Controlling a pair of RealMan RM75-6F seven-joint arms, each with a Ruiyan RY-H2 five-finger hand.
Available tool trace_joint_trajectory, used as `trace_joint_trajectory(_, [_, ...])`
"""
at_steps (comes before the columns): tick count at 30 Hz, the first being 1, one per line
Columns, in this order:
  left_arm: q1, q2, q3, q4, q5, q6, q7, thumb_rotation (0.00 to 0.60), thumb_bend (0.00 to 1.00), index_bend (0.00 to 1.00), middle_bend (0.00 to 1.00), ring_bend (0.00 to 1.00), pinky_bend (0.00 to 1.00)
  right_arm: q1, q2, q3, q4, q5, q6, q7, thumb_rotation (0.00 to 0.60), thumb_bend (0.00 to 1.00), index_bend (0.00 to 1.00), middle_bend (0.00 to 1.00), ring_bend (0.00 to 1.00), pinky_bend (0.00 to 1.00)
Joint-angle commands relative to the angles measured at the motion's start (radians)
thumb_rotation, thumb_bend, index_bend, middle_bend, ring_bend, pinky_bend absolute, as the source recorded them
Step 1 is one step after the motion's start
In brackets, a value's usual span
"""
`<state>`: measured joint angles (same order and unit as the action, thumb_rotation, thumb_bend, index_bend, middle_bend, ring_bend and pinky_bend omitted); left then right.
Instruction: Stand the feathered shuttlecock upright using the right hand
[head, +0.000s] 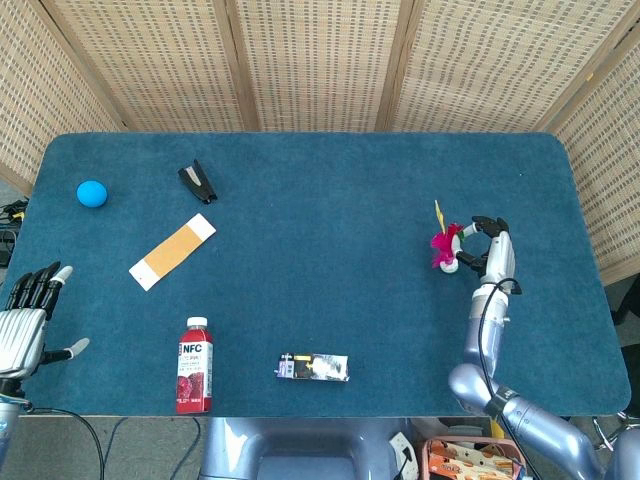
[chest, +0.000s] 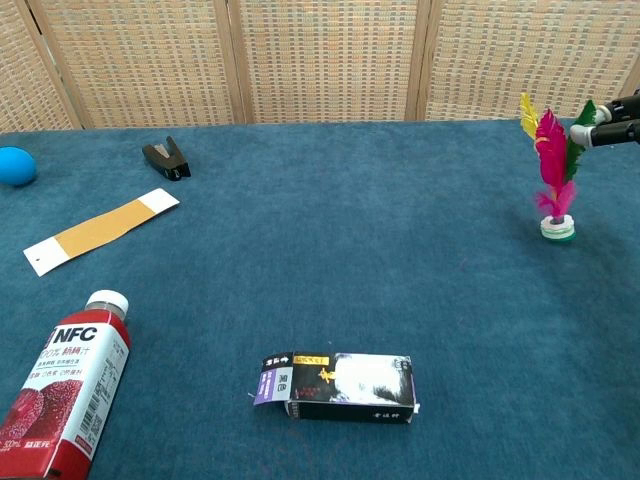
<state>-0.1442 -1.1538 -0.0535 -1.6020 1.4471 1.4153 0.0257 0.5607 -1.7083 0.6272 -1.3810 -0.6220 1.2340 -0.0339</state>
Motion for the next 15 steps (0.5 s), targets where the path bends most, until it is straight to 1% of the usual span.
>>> trace_joint_trajectory(1, [0.001,0.000,0.000,0.000,-0.001,0.000,0.000,0.600,0.00,0.00,0.00,0.00,0.00,-0.002,-0.003,-0.005,0.014,-0.009,0.009,0.001,0.600,0.40,0.63,0.25,0.00,0.00])
trace_joint_trajectory(11, [0.002,0.002,0.001,-0.004,0.005,0.005,-0.002,0.600,0.00,0.00,0.00,0.00,0.00,-0.014,0.001,-0.012,0.030,-0.015,0.021,0.002,0.600,0.40,0.63,0.25,0.00,0.00])
trace_joint_trajectory(13, [0.002,0.002,0.001,-0.004,0.006,0.007,-0.004,0.600,0.00,0.00,0.00,0.00,0.00,-0.018,0.002,-0.017,0.035,-0.020,0.026,0.000,0.600,0.40,0.63,0.21,0.00,0.00])
trace_joint_trajectory(14, [0.003,0.002,0.000,-0.004,0.006,0.008,-0.004,0.600,0.00,0.00,0.00,0.00,0.00,-0.019,0.002,-0.021,0.038,-0.027,0.029,-0.001,0.600,0.39,0.60,0.16,0.00,0.00])
trace_joint_trajectory(15, [0.003,0.002,0.000,-0.004,0.007,0.008,-0.004,0.600,0.00,0.00,0.00,0.00,0.00,-0.020,0.003,-0.025,0.039,-0.031,0.030,-0.001,0.600,0.39,0.55,0.10,0.00,0.00])
